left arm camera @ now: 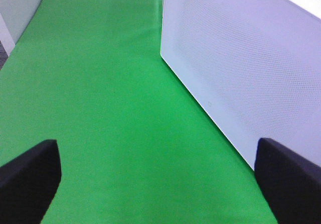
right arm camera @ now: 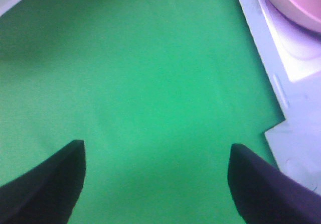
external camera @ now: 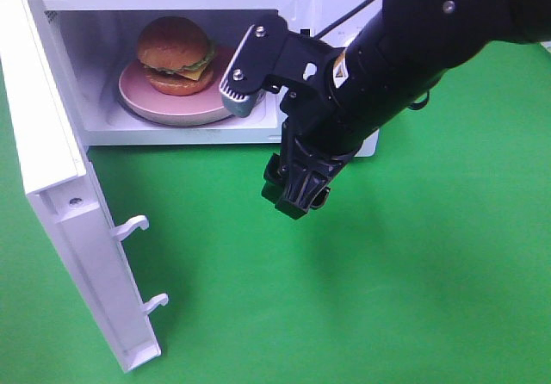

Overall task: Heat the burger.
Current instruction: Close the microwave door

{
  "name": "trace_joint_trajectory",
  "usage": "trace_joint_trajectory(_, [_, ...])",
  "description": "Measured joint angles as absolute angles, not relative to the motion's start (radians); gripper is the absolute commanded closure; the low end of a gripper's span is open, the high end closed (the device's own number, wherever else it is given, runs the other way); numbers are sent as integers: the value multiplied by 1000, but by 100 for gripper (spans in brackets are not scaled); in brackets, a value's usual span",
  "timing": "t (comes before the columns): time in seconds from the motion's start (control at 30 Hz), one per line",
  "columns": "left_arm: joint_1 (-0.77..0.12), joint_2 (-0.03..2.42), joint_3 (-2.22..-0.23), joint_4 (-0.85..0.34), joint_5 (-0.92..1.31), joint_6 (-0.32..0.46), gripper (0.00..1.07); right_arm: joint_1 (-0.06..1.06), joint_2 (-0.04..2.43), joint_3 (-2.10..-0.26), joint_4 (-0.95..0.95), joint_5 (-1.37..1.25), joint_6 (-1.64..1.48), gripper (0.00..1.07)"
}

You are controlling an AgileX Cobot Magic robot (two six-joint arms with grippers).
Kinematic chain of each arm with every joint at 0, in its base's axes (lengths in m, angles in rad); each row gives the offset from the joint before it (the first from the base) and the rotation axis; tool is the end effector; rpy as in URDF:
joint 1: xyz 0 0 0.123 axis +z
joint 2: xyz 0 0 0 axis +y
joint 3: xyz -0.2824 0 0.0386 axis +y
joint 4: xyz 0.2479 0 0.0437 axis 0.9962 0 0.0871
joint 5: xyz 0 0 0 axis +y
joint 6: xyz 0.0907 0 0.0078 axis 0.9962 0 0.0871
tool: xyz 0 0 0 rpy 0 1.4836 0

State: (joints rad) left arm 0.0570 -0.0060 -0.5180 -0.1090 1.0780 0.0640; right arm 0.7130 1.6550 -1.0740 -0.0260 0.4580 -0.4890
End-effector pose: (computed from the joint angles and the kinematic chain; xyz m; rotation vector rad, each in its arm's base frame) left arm -0.0084 -0.0092 0.2811 0.0148 2.0332 -0.0541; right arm 0.2625 0.2256 0.2274 -1.4474 2.0673 0.0664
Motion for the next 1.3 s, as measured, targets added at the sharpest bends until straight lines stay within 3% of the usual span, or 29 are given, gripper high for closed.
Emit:
trace_joint_trajectory(0.23, [57, -6, -518, -109, 1078, 64, 9, 713, 1556, -1008, -26, 509, -257, 31])
trace_joint_trajectory(0.63, [57, -6, -518, -109, 1078, 64, 9, 713, 1399, -958, -26, 952, -175, 31])
trace_joint_trajectory(1.17, [57, -6, -518, -109, 1078, 64, 9, 713, 1052, -790, -27, 1001, -123, 31])
trace_joint_trajectory(1.3, [57, -6, -518, -109, 1078, 64, 9, 661, 955, -741, -23, 1002, -123, 31])
